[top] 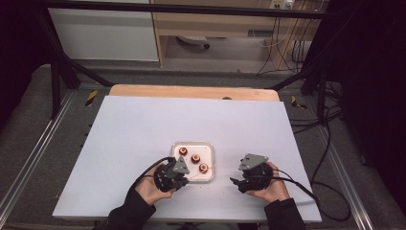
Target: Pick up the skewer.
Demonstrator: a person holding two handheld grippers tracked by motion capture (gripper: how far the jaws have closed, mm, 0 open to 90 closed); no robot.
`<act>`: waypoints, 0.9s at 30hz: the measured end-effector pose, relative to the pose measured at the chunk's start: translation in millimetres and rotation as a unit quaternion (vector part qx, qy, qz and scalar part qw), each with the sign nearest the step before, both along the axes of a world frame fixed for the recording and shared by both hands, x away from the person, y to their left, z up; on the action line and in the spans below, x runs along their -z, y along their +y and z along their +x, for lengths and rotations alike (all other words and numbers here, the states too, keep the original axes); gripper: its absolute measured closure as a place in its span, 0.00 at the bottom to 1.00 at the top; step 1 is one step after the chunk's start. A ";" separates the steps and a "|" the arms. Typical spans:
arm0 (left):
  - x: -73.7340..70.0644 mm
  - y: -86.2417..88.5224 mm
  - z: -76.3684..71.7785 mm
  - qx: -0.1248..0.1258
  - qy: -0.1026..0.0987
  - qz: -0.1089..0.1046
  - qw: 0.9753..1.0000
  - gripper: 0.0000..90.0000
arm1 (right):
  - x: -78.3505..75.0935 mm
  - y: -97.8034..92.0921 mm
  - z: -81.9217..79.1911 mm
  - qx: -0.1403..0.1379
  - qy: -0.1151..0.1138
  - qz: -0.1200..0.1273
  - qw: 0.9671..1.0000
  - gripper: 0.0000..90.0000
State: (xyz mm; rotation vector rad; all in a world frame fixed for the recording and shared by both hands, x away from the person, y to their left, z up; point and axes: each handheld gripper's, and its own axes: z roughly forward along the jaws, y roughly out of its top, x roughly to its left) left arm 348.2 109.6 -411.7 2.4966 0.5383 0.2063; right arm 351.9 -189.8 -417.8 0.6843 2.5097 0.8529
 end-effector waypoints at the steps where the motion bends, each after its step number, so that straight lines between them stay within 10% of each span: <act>1: -0.3 4.5 -1.6 -0.008 -0.005 -0.003 1.000 0.99 | 0.7 -1.2 1.1 0.009 0.007 0.007 1.000 0.25; 11: 3.8 42.0 -11.8 -0.074 -0.025 -0.081 0.994 0.98 | 0.1 0.0 8.3 0.058 0.063 0.056 0.995 0.10; 27: 16.1 73.8 -13.4 -0.116 -0.032 -0.120 0.985 0.98 | -13.5 24.2 24.3 0.078 0.101 0.079 0.989 0.03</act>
